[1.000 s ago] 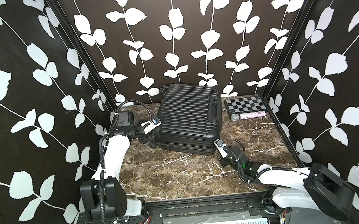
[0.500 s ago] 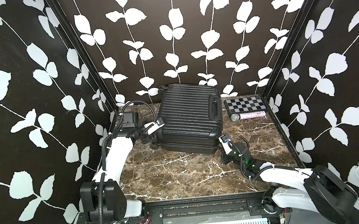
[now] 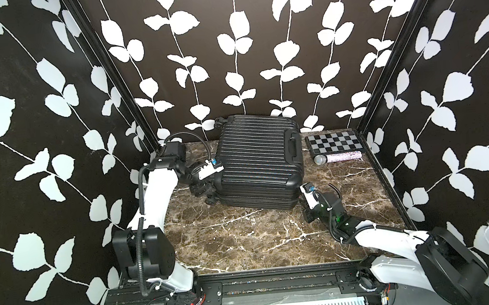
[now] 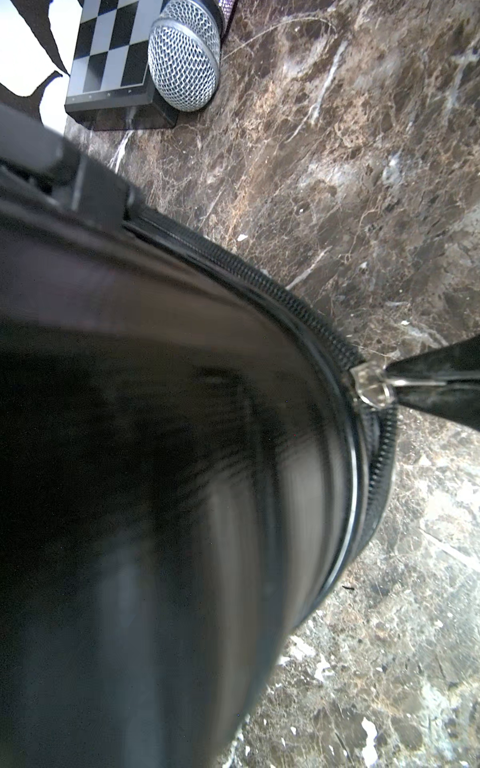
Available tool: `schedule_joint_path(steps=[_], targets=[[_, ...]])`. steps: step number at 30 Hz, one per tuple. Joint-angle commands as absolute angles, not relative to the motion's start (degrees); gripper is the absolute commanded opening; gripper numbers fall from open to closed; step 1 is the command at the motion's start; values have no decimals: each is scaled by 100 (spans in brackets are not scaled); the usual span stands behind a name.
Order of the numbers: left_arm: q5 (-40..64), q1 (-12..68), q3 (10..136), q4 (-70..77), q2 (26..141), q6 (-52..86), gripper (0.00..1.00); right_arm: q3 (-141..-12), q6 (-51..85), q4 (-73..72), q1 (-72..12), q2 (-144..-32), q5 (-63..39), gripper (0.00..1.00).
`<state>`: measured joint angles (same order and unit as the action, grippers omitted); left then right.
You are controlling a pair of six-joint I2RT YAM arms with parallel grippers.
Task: Close the suitcase zippers
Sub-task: Zip the zipper on the suitcase.
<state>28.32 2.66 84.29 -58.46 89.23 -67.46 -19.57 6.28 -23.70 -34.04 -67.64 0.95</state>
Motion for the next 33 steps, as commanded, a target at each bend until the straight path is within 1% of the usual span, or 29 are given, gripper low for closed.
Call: schedule_joint_path(steps=[1, 2, 8, 10, 16, 19, 22, 26, 30, 33], targets=[[3227, 109, 8889, -6997, 9044, -7450, 80, -2090, 702, -2258, -3360, -6752, -9, 0], [3221, 80, 8987, -7050, 9107, -7543, 82, -2092, 703, -2251, -3362, -6758, -17, 0], [3274, 19, 9271, -7001, 9376, -7767, 82, -2081, 671, -2232, -3341, -6753, -16, 0], [3200, 20, 9231, -6915, 9404, -7916, 82, -2075, 688, -2232, -3340, -6763, -15, 0], [3017, -5, 8826, -5943, 9297, -7840, 82, -2075, 709, -2232, -3340, -6817, -48, 0], [3015, -5, 8784, -5767, 9337, -7847, 82, -2094, 716, -2208, -3340, -6825, -52, 0], [2985, -3, 8847, -5906, 9510, -7950, 81, -2101, 721, -2195, -3335, -6826, -52, 0], [3041, -6, 8884, -6143, 9675, -7980, 77, -2106, 696, -2142, -3340, -6818, -48, 0], [3050, -6, 8848, -6384, 9725, -8068, 70, -2108, 692, -2118, -3340, -6813, -44, 0], [3225, -7, 8699, -6299, 9606, -8045, 64, -2105, 684, -2092, -3335, -6818, -43, 0]])
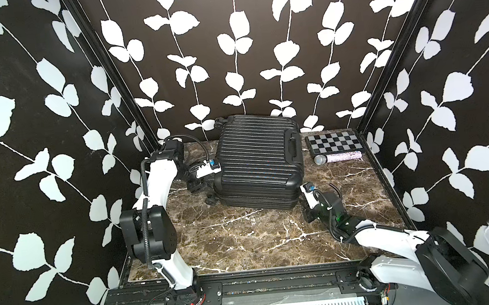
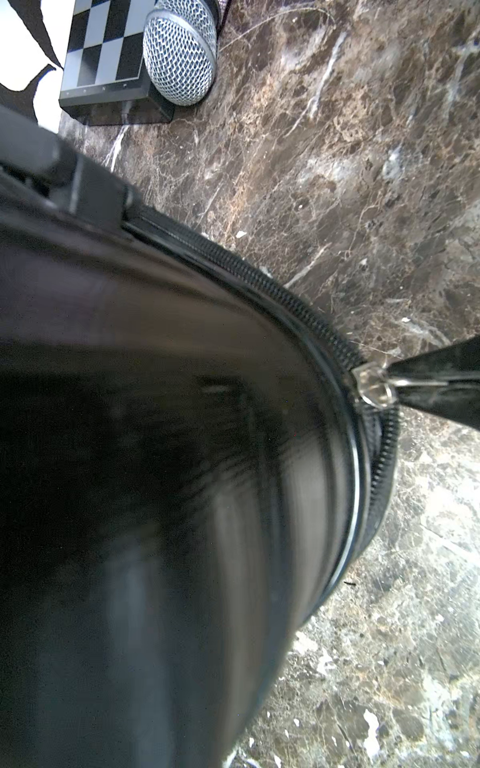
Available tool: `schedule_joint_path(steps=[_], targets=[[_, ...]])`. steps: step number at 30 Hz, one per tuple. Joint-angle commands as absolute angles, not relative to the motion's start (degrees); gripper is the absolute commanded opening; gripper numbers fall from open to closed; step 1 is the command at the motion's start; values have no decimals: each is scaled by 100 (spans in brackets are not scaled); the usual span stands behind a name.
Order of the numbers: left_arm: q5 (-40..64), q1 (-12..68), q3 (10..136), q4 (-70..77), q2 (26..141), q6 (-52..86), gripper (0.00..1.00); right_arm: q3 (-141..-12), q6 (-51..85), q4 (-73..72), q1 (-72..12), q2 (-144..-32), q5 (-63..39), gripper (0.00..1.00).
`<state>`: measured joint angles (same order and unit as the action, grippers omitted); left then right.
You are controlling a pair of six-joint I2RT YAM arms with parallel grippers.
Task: Close the suitcase zippers
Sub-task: Zip the zipper on the suitcase.
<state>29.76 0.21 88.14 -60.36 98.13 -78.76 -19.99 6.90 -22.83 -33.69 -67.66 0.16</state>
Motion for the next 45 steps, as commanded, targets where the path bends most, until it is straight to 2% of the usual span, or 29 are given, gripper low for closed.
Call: schedule_joint_path(steps=[1, 6, 13, 17, 21, 27, 36, 45], targets=[[3304, -1, 8667, -6317, 9553, -8036, 62, -2112, 683, -2078, -3339, -6815, -32, 0], [3662, 8, 8456, -6328, 9300, -7815, 47, -2142, 670, -2064, -3339, -6826, -102, 0], [3678, 243, 7820, -5900, 8700, -7090, 11, -2219, 633, -1930, -3335, -6839, -279, 0], [3639, 324, 7492, -5350, 8343, -6054, 1, -2241, 633, -1863, -3332, -6797, -291, 0], [3160, 536, 7015, -4167, 7882, -4275, 0, -2224, 569, -1819, -3336, -6726, -512, 0], [3036, 682, 6023, -2389, 7129, -2342, 0, -2186, 411, -1876, -3337, -6609, -1105, 0], [2294, 1674, 5407, -1596, 6634, -1038, 0, -2485, 788, -2123, -3430, -7075, -1525, 0], [696, 2633, 5031, -1010, 6367, 936, 0, -3136, 1059, -2452, -4219, -7877, -1162, 0]])
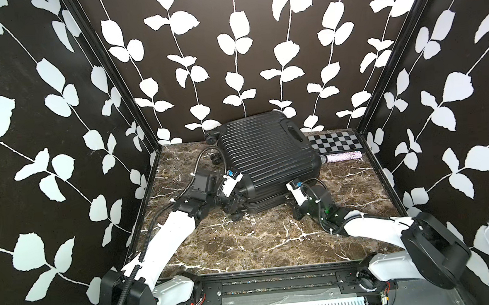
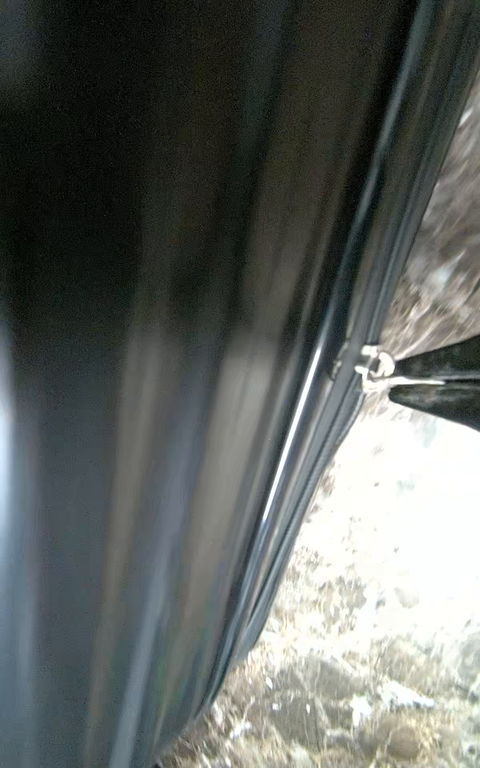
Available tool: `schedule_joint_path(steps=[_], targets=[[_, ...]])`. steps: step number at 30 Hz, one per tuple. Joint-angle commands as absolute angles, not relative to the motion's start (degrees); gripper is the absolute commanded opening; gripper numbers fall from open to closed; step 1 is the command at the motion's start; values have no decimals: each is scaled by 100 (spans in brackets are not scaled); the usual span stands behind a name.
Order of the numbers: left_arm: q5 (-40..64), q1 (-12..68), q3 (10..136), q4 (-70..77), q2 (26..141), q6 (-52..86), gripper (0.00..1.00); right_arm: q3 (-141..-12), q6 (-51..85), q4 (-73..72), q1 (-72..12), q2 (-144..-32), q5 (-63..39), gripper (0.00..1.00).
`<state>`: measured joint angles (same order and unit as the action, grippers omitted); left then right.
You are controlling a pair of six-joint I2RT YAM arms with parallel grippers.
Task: Close the suitcase zippers
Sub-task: Zip the zipper on the suitcase.
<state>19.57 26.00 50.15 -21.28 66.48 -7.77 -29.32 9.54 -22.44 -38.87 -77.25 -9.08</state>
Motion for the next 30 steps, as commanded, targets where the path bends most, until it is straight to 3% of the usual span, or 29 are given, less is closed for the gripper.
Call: schedule_joint_path(steps=[1, 10, 30], targets=[[512, 2767, 4968, -948, 6342, 1089, 0, -3224, 1084, -2485, -4333, -7959, -1098, 0], [-353, 3442, 4477, -316, 6310, 2540, 0, -3857, 1449, -2921, -5235, -8655, -934, 0], [33, 3677, 4524, 585, 6863, 3255, 0, -4629, 1915, -3463, -6000, -9547, -881, 0]])
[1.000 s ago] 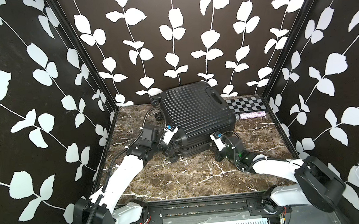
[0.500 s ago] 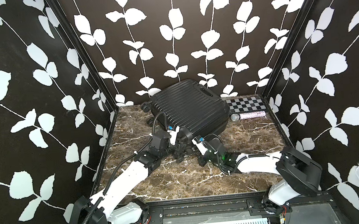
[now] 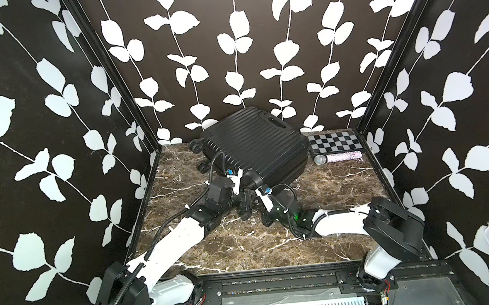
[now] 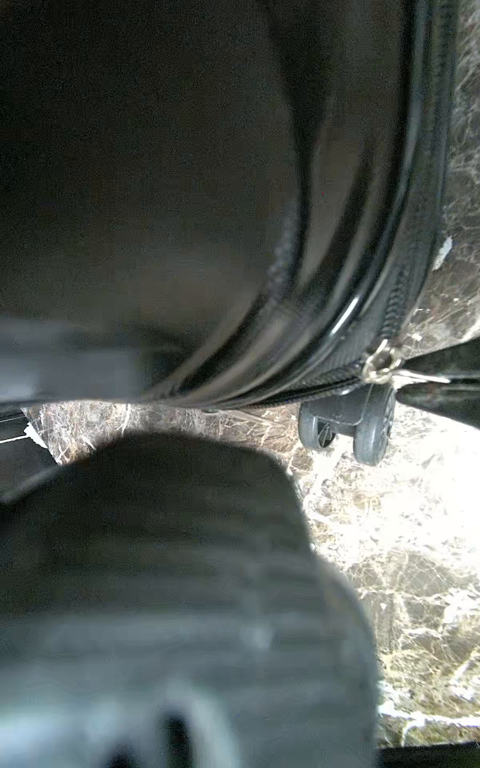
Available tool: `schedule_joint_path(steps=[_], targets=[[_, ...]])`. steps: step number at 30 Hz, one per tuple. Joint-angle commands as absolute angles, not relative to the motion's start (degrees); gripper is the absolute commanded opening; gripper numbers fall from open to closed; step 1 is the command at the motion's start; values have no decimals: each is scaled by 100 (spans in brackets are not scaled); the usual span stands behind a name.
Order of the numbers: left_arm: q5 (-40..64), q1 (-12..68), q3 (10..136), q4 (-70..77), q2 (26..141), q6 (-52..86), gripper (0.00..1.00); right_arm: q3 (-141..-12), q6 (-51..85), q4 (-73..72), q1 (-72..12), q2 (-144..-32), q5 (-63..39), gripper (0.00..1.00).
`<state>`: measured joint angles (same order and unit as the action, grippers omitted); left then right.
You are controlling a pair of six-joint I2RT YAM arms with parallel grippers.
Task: Close the suitcase zippers
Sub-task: Zip the zipper on the suitcase.
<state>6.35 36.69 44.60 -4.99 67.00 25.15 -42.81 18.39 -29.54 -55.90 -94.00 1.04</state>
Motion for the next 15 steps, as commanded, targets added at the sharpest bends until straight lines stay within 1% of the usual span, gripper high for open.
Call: schedule_joint_path(steps=[1, 7, 10, 11, 12, 13, 14, 15], targets=[[49, 3680, 4529, 604, 6893, 3289, 0, -4652, 1916, -3473, -6011, -9577, -894, 0], [267, 3718, 4612, 708, 7092, 3378, 0, -4741, 1990, -3605, -6056, -9712, -962, 0], [265, 3718, 4704, 513, 7084, 3225, 1, -4672, 1921, -3530, -6056, -9605, -690, 0], [255, 3718, 4743, 420, 7051, 3105, 10, -4625, 1881, -3423, -6056, -9535, -506, 0], [249, 3717, 4779, 294, 7002, 2948, 24, -4567, 1834, -3289, -6055, -9422, -224, 6], [195, 3718, 4832, 120, 6939, 2812, 42, -4470, 1776, -3157, -6051, -9286, 101, 18], [170, 3715, 4863, -8, 6876, 2656, 54, -4389, 1701, -3026, -6047, -9223, 409, 29], [176, 3718, 4878, -102, 6807, 2424, 63, -4233, 1601, -2882, -6051, -8931, 756, 37]])
